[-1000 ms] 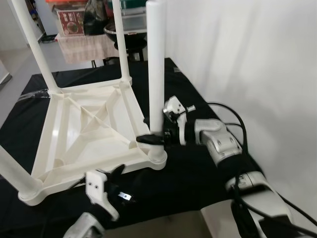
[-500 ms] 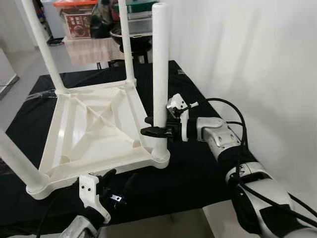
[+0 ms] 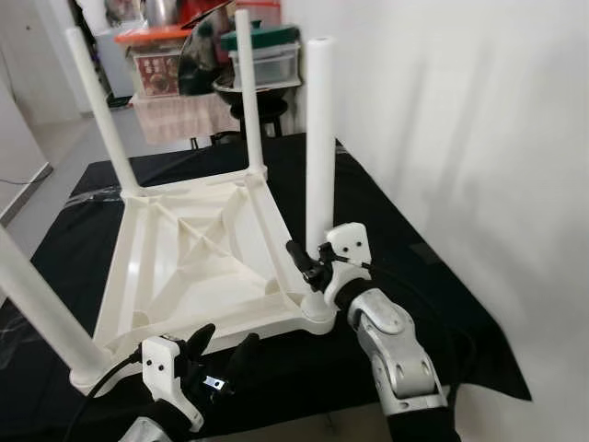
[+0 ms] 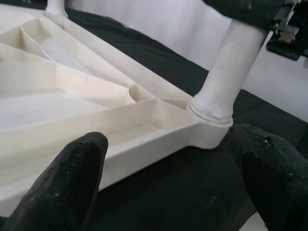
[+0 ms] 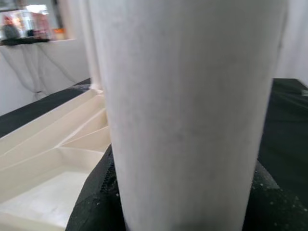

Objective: Building children table

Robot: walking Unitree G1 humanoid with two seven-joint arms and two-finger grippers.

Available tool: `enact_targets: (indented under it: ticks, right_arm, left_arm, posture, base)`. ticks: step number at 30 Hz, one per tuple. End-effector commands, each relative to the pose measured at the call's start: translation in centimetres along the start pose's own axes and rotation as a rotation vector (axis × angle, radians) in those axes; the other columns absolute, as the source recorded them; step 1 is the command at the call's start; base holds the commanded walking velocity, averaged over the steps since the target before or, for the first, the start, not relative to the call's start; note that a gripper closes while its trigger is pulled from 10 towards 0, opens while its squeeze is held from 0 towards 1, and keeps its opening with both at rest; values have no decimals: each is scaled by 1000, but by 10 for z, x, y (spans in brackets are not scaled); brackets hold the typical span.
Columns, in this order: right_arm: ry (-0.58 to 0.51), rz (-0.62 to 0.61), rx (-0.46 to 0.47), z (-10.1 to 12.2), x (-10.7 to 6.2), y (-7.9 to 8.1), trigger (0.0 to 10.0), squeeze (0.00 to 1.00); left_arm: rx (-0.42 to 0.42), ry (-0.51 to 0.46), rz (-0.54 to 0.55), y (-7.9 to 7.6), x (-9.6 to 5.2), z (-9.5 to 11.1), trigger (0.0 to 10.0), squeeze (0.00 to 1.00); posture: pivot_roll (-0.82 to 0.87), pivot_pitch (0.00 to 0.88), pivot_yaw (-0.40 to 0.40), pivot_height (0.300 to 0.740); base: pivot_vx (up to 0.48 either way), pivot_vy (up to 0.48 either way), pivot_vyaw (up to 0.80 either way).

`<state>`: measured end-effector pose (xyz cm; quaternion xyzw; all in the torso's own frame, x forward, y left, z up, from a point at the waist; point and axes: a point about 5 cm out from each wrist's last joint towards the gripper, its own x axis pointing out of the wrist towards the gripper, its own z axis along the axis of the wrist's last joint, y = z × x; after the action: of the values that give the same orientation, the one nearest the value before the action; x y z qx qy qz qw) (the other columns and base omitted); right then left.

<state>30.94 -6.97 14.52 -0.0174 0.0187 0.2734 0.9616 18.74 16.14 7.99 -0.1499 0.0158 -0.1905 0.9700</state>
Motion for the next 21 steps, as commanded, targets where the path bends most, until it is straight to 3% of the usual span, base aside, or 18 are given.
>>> enact_targets:
  ticks: [1, 2, 3, 7, 8, 9, 10, 11, 12, 13, 17, 21]
  right_arm:
    - [188, 61, 78, -42, -5, 4, 10000, 0]
    - [188, 61, 78, -42, -5, 4, 10000, 0]
    - [172, 115, 81, -37, -4, 7, 10000, 1000]
    - [159, 148, 85, -28, -9, 14, 10000, 1000]
    - [124, 244, 61, -13, -7, 14, 10000, 1000]
    - [124, 244, 61, -13, -7, 14, 10000, 1000]
    - [81, 391, -1, 4, -2, 10, 10000, 1000]
    - [81, 391, -1, 4, -2, 10, 10000, 1000]
    - [60, 511, -75, 16, 3, 4, 10000, 0]
    - [79, 677, -159, 26, 10, -7, 10000, 0]
    - [93, 800, -164, 32, 17, -16, 10000, 0]
    - [144, 824, -116, 33, 29, -24, 10000, 0]
  left_arm:
    - [4, 7, 7, 5, -1, 1, 10000, 0]
    - [4, 7, 7, 5, -1, 1, 10000, 0]
    - [8, 1, 14, 5, 1, 1, 10000, 0]
    - [12, -6, 21, 5, 3, 1, 10000, 0]
    - [14, -4, 20, 5, 5, 2, 10000, 0]
    - [14, -4, 20, 5, 5, 2, 10000, 0]
    - [14, -4, 18, 5, 7, 2, 10000, 0]
    - [14, -4, 18, 5, 7, 2, 10000, 0]
    - [14, -4, 17, 5, 8, 3, 10000, 0]
    - [13, -4, 14, 5, 10, 3, 10000, 0]
    - [11, -4, 13, 5, 10, 3, 10000, 0]
    - [12, -6, 17, 6, 10, 2, 10000, 0]
  posture:
    - [-19, 0, 39, 740]
    - [-19, 0, 39, 740]
    - [-16, 0, 37, 740]
    - [-15, 0, 37, 740]
    - [-11, 0, 40, 740]
    - [-11, 0, 40, 740]
    - [-12, 0, 41, 740]
    - [-12, 0, 41, 740]
    - [-7, 0, 47, 740]
    - [3, 0, 47, 740]
    - [13, 0, 43, 740]
    - [23, 0, 41, 740]
  base:
    - [0, 0, 0]
    - [0, 0, 0]
    - [0, 0, 0]
    - [0, 0, 0]
    - [0, 0, 0]
    - [0, 0, 0]
    - [0, 0, 0]
    - [0, 0, 0]
    - [0, 0, 0]
    - [0, 0, 0]
    - [0, 0, 0]
    - [0, 0, 0]
